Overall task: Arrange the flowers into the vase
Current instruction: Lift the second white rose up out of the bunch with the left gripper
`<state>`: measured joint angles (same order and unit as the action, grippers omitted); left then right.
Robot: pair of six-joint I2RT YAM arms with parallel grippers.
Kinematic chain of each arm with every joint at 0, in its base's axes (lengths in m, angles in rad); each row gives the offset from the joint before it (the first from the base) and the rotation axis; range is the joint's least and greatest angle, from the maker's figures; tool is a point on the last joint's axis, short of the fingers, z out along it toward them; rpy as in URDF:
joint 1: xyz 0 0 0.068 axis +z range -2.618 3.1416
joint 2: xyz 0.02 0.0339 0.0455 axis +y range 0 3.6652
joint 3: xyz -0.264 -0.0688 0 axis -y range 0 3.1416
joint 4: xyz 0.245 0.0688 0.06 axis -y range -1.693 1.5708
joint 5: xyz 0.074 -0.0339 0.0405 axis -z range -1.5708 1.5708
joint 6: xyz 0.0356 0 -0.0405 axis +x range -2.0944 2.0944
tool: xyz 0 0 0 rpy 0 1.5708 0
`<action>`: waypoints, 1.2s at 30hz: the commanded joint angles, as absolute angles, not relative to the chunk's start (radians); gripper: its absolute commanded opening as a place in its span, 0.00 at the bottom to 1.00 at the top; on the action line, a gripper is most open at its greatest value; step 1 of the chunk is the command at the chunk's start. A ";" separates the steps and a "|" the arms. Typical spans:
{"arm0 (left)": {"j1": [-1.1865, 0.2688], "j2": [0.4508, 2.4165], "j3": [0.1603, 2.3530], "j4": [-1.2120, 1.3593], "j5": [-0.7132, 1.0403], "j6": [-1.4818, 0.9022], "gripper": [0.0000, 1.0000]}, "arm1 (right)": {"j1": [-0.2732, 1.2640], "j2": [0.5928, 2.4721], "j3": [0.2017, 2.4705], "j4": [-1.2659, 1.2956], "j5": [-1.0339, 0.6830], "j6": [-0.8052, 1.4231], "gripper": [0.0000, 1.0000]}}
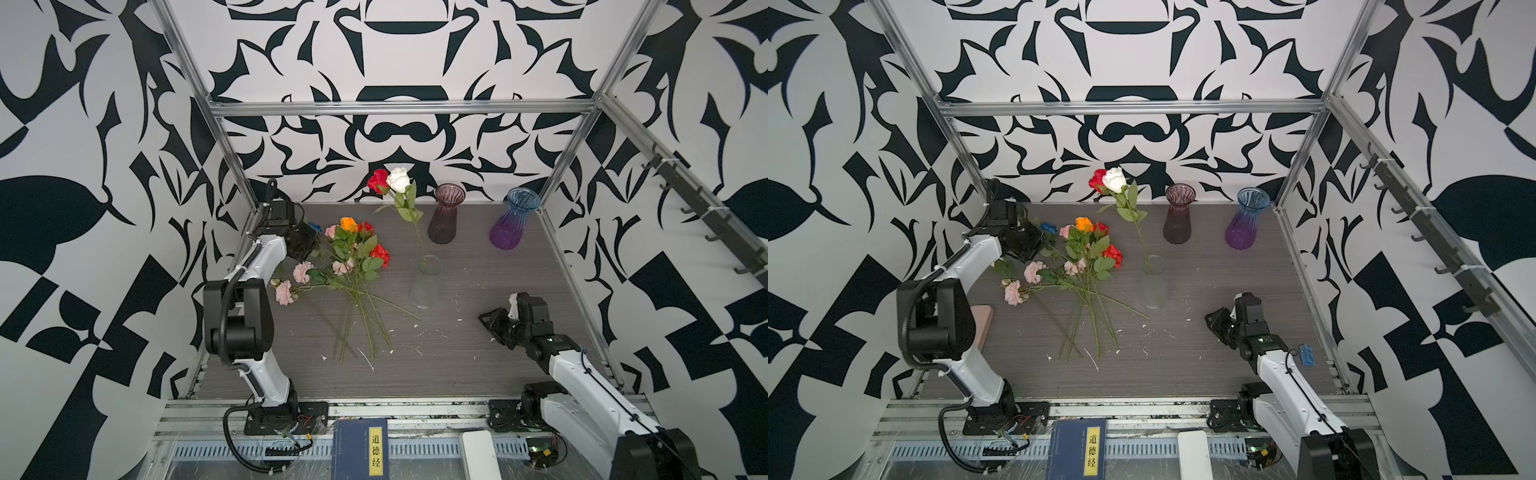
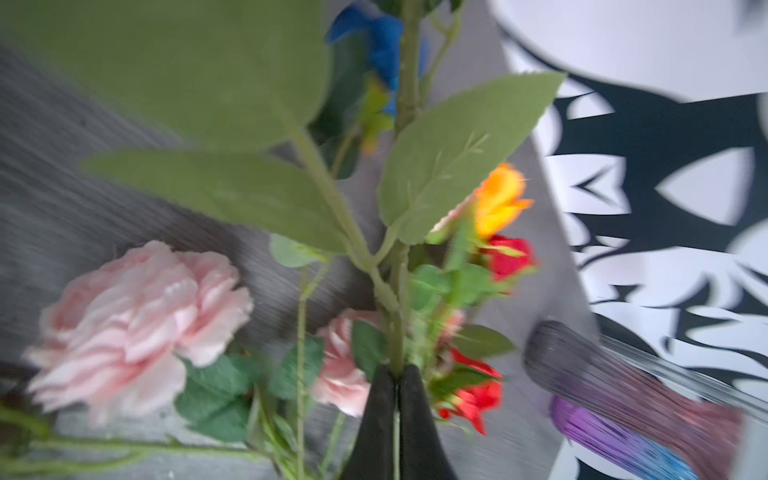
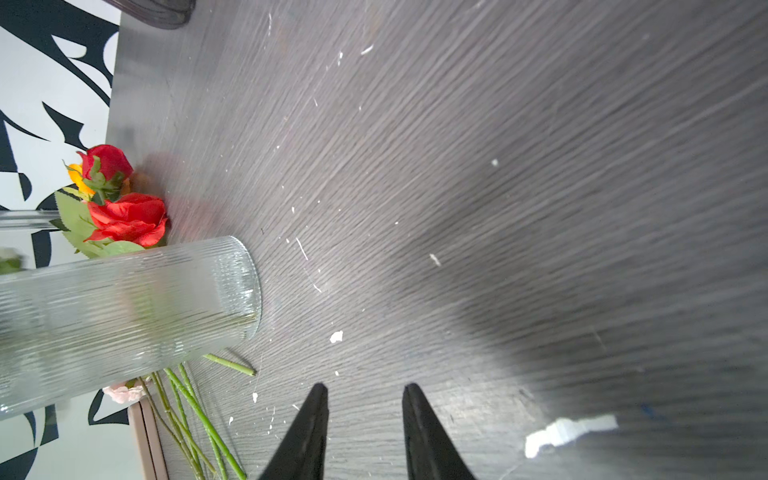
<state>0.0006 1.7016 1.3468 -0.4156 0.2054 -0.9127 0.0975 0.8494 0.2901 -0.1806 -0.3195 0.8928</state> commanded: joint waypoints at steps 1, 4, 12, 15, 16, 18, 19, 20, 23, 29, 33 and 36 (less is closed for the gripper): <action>-0.028 1.582 1.398 -0.417 0.197 -0.925 0.00 | 0.095 0.835 0.292 -0.174 -0.305 0.899 0.34; -0.105 1.487 1.448 -0.439 0.130 -0.897 0.00 | 0.095 0.827 0.291 -0.173 -0.304 0.900 0.34; -0.514 1.325 1.687 -0.377 -0.235 -0.588 0.00 | 0.094 0.782 0.290 -0.195 -0.307 0.897 0.34; -0.697 1.355 1.780 -0.303 -0.337 -0.388 0.00 | 0.094 0.782 0.297 -0.205 -0.307 0.888 0.34; -0.742 1.374 1.806 -0.285 -0.350 -0.334 0.00 | 0.094 0.782 0.298 -0.207 -0.308 0.887 0.34; -0.836 1.423 1.861 -0.244 -0.372 -0.217 0.00 | 0.094 0.784 0.299 -0.207 -0.311 0.884 0.34; -0.878 1.452 1.884 -0.227 -0.381 -0.163 0.00 | 0.094 0.787 0.299 -0.206 -0.311 0.882 0.34; -0.913 1.477 1.908 -0.212 -0.396 -0.113 0.00 | 0.094 0.787 0.300 -0.207 -0.313 0.881 0.34; -1.011 1.573 1.990 -0.186 -0.453 0.066 0.00 | 0.094 0.783 0.299 -0.210 -0.314 0.879 0.34; -1.072 1.773 2.273 -0.328 -0.529 0.208 0.00 | 0.094 0.759 0.301 -0.224 -0.309 0.874 0.34; -1.074 1.808 2.270 -0.305 -0.535 0.241 0.00 | 0.094 0.769 0.301 -0.216 -0.313 0.871 0.34; -1.074 1.815 2.240 -0.288 -0.545 0.252 0.00 | 0.094 0.776 0.300 -0.210 -0.316 0.871 0.34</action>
<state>-1.0771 1.8252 2.2356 -0.3187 -0.5068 0.2016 0.0975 0.7708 0.2867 -0.2203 -0.3180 0.8879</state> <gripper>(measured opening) 0.048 0.343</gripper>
